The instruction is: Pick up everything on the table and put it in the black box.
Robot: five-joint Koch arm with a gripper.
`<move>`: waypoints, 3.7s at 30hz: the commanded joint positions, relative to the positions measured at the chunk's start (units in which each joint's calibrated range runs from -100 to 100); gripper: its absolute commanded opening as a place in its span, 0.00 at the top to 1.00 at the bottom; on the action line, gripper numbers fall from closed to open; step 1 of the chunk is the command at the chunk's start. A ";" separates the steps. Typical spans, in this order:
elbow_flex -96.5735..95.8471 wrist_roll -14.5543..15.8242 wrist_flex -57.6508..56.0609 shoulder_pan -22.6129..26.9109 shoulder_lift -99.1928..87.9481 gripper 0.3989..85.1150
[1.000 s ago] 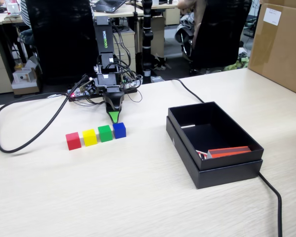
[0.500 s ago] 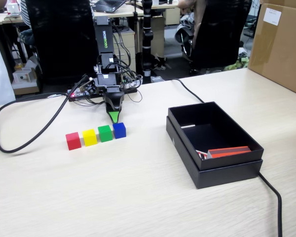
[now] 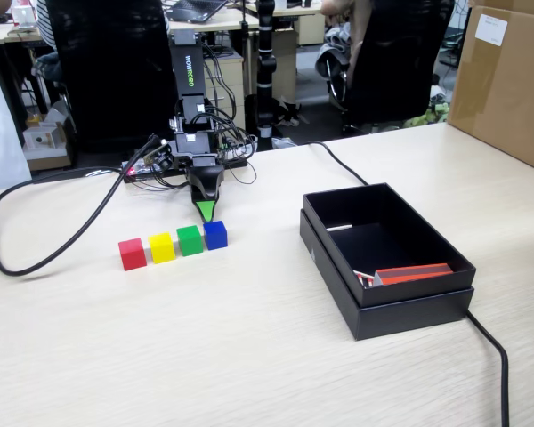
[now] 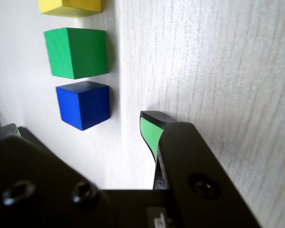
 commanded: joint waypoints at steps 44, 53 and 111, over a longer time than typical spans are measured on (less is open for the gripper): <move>87.79 -17.09 -58.09 -17.09 73.08 0.45; 90.60 -17.19 -55.16 -16.85 85.93 0.49; 131.67 1.90 -53.95 18.75 114.96 0.89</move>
